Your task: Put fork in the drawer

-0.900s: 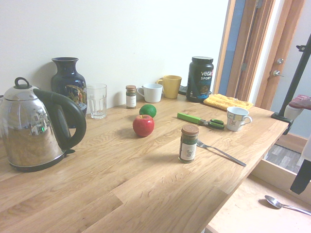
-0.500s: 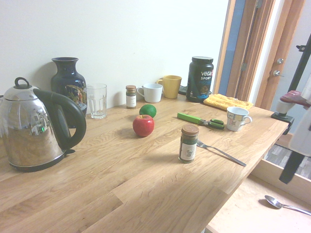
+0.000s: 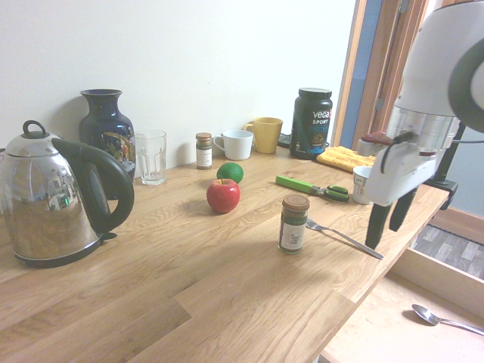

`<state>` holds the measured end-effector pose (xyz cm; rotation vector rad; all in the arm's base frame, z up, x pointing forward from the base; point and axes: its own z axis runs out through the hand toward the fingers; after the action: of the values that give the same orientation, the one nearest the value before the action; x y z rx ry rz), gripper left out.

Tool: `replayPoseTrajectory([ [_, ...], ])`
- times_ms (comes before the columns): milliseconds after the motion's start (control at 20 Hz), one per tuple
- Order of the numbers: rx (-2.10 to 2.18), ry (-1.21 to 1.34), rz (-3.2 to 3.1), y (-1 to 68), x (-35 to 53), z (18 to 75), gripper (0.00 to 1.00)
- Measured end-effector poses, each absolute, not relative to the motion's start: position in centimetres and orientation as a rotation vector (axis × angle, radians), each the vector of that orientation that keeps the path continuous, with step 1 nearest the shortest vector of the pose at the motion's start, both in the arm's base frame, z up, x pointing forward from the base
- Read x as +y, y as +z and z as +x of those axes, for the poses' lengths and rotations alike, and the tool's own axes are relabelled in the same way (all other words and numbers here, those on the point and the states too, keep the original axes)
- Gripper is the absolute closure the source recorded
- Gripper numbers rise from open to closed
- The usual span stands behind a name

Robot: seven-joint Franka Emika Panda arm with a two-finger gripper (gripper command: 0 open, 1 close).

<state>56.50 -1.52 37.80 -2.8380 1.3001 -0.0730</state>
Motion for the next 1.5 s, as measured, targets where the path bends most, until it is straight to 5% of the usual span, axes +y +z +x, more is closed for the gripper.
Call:
replayPoseTrajectory([
  [900,1.365,-0.004,-2.849,33.8,-3.0,65.8,0.0],
  [950,1.366,0.0,-2.85,33.6,-3.0,65.9,1.0],
  [1500,1.381,0.001,-2.831,33.3,-3.5,66.1,1.0],
])
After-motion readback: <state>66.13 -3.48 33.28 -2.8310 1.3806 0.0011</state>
